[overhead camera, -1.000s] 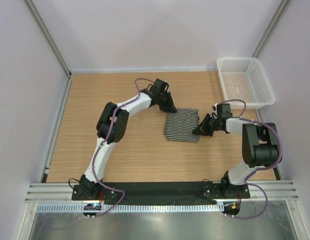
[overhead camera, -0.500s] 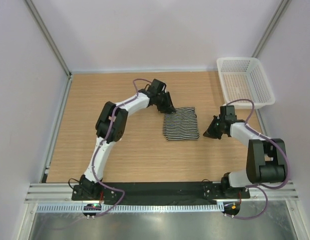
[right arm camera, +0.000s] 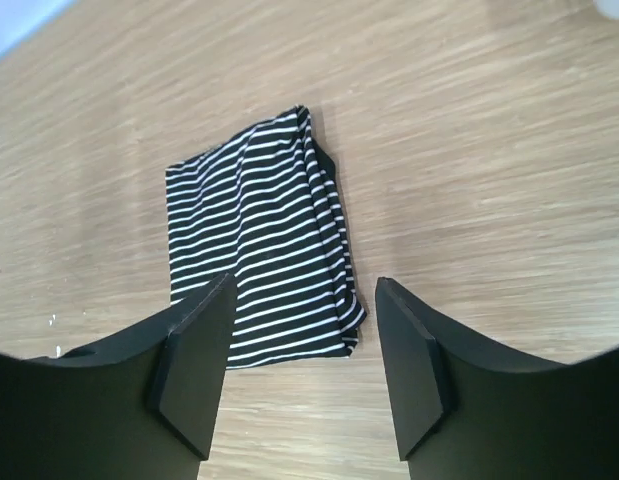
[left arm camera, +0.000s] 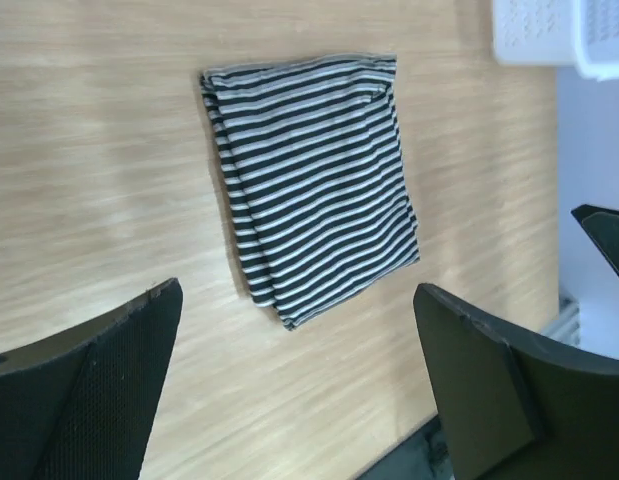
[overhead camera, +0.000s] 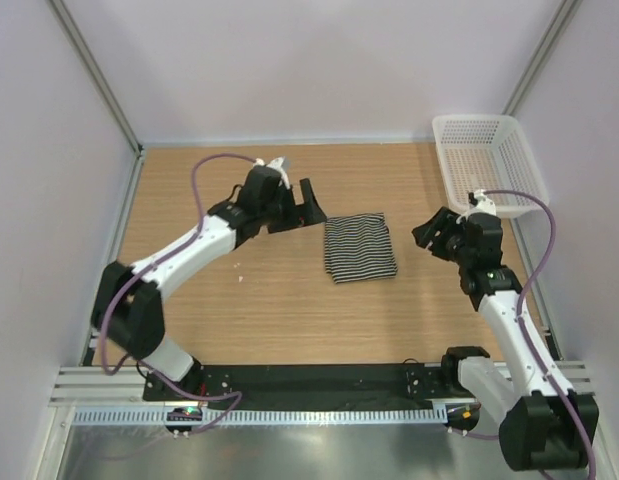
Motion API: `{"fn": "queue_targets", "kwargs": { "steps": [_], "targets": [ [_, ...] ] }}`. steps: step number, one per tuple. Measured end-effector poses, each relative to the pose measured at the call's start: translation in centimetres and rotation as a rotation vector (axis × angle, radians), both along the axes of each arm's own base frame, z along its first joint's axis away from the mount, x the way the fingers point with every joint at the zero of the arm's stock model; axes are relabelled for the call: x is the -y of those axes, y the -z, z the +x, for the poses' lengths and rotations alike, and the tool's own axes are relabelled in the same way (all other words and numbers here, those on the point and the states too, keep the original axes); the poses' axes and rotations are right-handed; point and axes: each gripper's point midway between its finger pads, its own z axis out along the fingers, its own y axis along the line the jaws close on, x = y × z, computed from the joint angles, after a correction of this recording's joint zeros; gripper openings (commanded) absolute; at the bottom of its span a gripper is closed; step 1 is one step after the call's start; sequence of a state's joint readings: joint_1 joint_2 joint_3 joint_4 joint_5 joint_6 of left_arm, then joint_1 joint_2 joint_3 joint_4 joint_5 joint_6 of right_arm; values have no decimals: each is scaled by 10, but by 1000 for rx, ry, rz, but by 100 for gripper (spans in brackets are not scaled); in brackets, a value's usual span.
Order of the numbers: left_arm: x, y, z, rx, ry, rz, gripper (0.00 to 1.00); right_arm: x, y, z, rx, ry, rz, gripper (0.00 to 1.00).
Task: Fold and stack the tank tops
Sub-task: Fold the tank top
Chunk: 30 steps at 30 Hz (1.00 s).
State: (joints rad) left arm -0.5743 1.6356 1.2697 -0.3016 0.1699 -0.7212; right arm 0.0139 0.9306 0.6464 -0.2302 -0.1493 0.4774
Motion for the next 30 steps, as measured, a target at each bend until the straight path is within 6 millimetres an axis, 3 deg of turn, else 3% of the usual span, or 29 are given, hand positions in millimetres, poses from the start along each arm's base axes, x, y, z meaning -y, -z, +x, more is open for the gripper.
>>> {"fn": "queue_targets", "kwargs": {
  "steps": [1, 2, 5, 10, 13, 18, 22, 30],
  "targets": [
    [-10, -8, -8, 35, -18, -3, 100, 1, -4, -2, 39, 1, -8, 76],
    [-21, -11, -16, 68, -38, -3, 100, 2, -7, -7, 70, 3, -14, 99],
    [-56, -2, -39, 145, -97, 41, 99, 10, -4, -23, 112, 43, -31, 100],
    [-113, 39, -87, 220, -154, 130, 100, 22, 4, -38, 119, 111, -53, 100],
    [-135, 48, -105, 310, -175, 125, 99, 26, 11, -45, 133, 143, -48, 100],
    [-163, 51, -109, 419, -273, 147, 100, 44, 33, -54, 99, 299, -5, 100],
    [-179, 33, -109, 505, -359, 117, 100, 52, 54, -60, 36, 367, -4, 100],
    [-191, 17, -112, 582, -422, 73, 100, 62, 57, -63, 19, 421, -28, 100]
  ]
}}
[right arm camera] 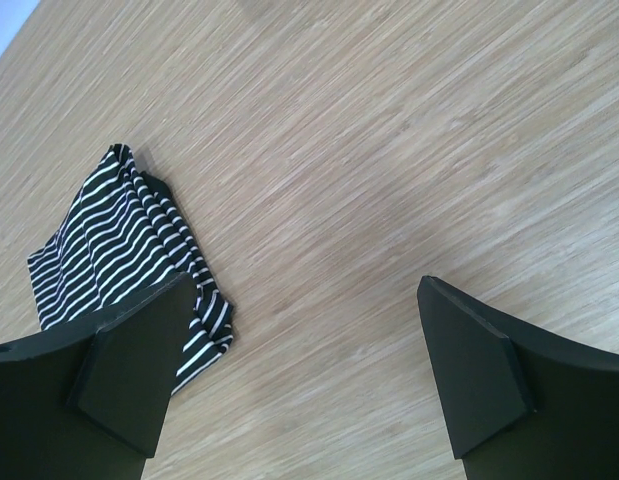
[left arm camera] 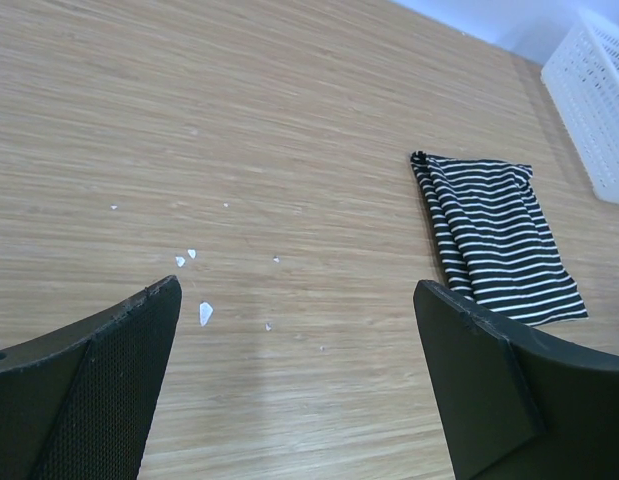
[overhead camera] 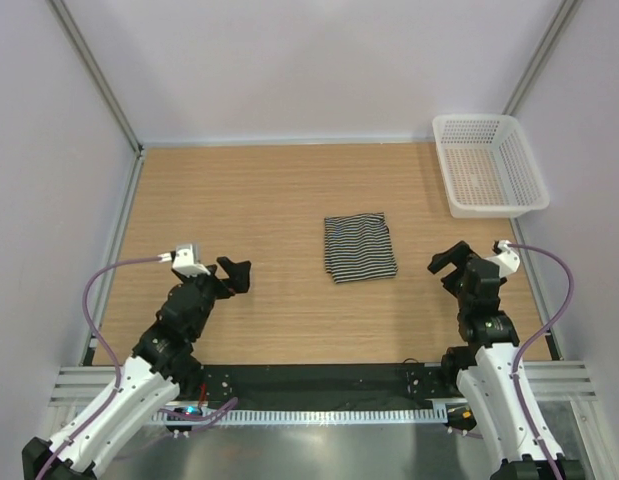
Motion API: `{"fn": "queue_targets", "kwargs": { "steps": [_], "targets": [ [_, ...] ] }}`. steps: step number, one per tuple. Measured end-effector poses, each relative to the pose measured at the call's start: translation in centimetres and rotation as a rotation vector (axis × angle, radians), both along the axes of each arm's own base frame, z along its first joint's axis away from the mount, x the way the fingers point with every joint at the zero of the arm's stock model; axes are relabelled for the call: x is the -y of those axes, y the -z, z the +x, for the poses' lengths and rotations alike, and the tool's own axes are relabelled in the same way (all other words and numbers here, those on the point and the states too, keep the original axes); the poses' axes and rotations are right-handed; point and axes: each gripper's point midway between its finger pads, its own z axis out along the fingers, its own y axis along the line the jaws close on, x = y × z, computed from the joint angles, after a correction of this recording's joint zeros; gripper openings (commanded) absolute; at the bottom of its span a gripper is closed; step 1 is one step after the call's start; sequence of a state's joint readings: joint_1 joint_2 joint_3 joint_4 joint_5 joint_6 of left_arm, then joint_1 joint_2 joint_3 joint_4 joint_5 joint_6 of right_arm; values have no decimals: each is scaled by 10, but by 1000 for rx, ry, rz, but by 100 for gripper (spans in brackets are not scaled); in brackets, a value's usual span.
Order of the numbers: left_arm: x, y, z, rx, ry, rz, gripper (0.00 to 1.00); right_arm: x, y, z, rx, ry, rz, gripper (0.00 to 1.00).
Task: Fold and stack the tank tops
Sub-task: Fold the tank top
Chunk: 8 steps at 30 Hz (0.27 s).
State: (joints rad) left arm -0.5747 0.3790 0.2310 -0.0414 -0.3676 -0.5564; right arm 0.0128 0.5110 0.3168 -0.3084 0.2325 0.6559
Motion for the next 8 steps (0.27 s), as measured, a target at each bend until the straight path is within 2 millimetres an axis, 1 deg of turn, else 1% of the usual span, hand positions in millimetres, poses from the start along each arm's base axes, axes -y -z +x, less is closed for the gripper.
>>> {"fn": "queue_targets", "kwargs": {
  "steps": [8],
  "targets": [
    [1, 12, 1, -41, 4, 32, 100, 1, 0, -1, -1, 3, -4, 100]
  ]
}}
